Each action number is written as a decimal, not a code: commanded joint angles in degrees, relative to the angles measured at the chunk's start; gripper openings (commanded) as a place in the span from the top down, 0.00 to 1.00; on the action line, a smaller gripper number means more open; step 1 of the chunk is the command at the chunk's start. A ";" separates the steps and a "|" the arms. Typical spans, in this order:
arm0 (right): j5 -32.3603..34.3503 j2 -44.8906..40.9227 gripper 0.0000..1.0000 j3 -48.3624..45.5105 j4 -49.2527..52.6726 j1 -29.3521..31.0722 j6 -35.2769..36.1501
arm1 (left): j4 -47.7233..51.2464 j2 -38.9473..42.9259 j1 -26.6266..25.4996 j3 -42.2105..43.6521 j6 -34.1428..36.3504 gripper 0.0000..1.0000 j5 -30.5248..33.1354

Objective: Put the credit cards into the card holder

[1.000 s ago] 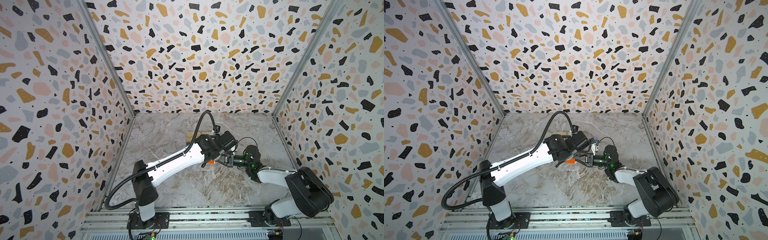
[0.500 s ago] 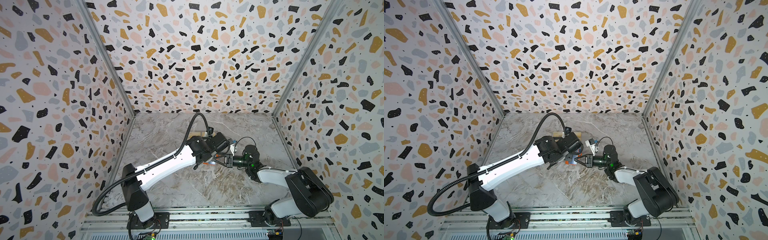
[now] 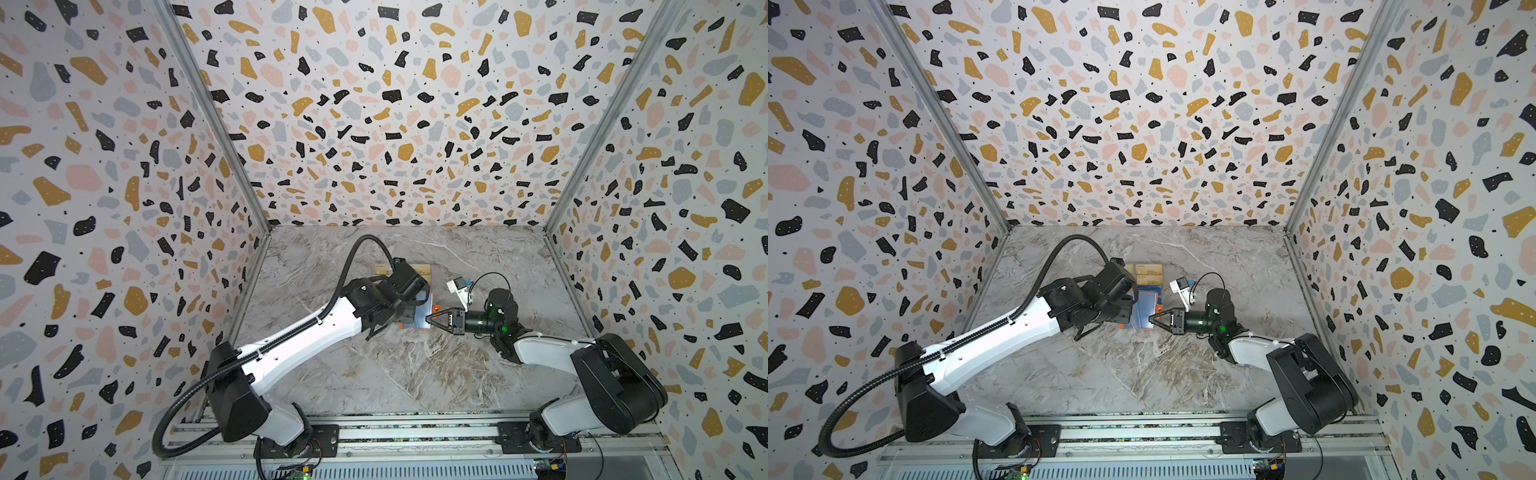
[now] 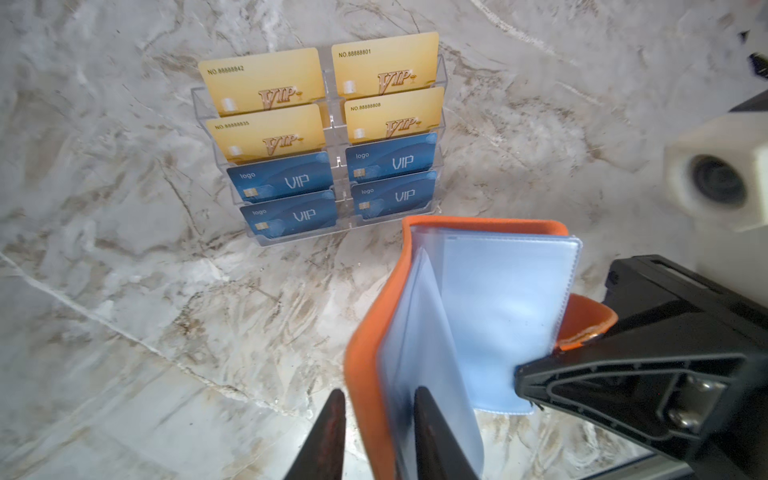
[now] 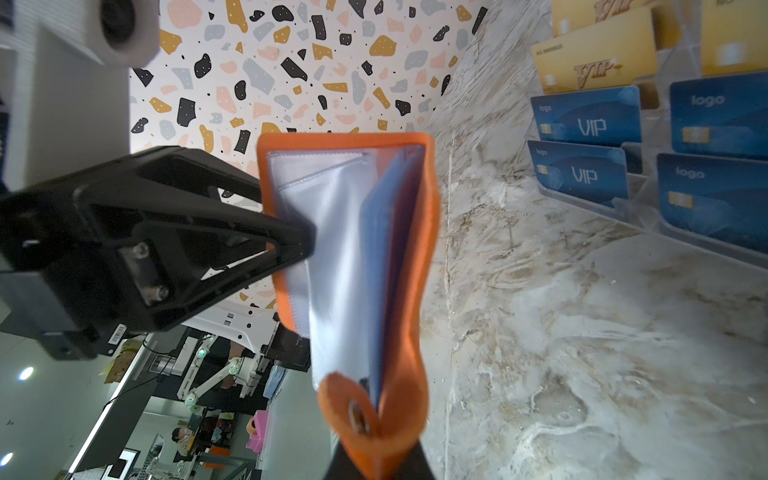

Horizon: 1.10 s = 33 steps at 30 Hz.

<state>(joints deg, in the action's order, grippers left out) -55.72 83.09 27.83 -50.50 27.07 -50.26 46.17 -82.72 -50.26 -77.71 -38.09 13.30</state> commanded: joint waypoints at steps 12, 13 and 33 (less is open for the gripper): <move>-2.42 -1.64 1.00 1.01 0.58 0.08 1.93 | -21.63 8.72 7.45 16.85 0.84 0.98 -20.21; -3.06 -1.45 1.00 0.93 0.64 0.00 2.05 | -23.19 8.81 7.78 18.21 0.57 1.00 -21.66; -4.37 4.14 0.83 -0.24 13.74 -0.74 11.47 | -34.66 7.88 9.92 31.79 -3.22 1.00 -29.21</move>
<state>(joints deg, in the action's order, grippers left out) -60.31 89.34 27.49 -40.53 26.81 -43.35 14.70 -74.91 -40.56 -47.13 -40.12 -12.69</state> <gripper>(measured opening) 0.165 0.060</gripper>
